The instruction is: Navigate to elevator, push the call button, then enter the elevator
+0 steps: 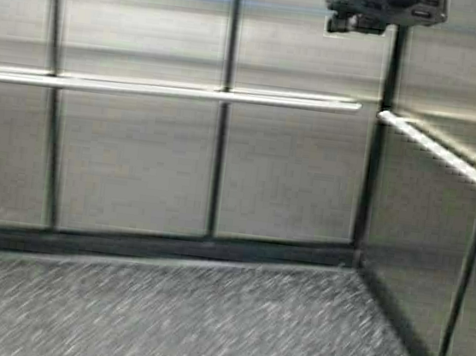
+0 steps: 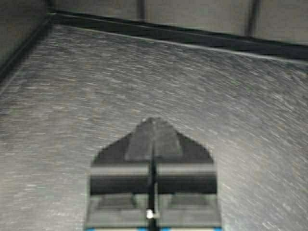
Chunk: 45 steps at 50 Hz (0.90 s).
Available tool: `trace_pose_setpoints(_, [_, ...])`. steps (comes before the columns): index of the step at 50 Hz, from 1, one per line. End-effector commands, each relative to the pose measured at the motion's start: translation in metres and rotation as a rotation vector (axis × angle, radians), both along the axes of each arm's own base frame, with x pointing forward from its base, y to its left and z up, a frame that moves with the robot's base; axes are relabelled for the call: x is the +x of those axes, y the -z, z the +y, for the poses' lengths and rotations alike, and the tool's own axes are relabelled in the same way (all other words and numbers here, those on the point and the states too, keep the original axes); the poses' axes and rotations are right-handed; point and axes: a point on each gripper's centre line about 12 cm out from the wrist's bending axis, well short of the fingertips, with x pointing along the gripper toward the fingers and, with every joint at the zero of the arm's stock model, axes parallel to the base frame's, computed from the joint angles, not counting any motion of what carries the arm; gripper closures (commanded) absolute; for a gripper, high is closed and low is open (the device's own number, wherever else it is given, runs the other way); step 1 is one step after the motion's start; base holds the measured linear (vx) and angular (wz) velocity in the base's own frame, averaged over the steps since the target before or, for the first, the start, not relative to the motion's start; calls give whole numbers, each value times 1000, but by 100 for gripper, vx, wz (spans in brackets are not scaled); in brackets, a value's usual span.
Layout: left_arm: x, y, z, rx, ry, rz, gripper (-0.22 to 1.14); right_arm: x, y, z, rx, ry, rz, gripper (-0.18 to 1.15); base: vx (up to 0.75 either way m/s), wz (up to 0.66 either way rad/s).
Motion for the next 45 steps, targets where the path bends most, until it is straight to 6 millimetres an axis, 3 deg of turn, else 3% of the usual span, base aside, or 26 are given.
trace_pose_setpoints(1, [10,9,-2,23,5,53,89,7,-8,4,17,-3,-26,91,51,-9])
trace_pose_setpoints(7, [14,7,-2,-4,-1,51,89,3,4,21,-4,-56,-5,91,49,0])
trace_pose_setpoints(10, [16,9,-2,12,2,60,89,6,14,15,-7,-34,24,91,44,-12])
trace_pose_setpoints(18, [19,9,-3,35,0,61,89,10,-7,19,60,-25,-16,91,44,10])
trace_pose_setpoints(28, [30,14,-4,28,2,83,89,6,0,9,34,-11,-9,91,47,34])
trace_pose_setpoints(45, [27,12,-4,18,4,66,89,4,4,8,28,-12,0,91,44,31])
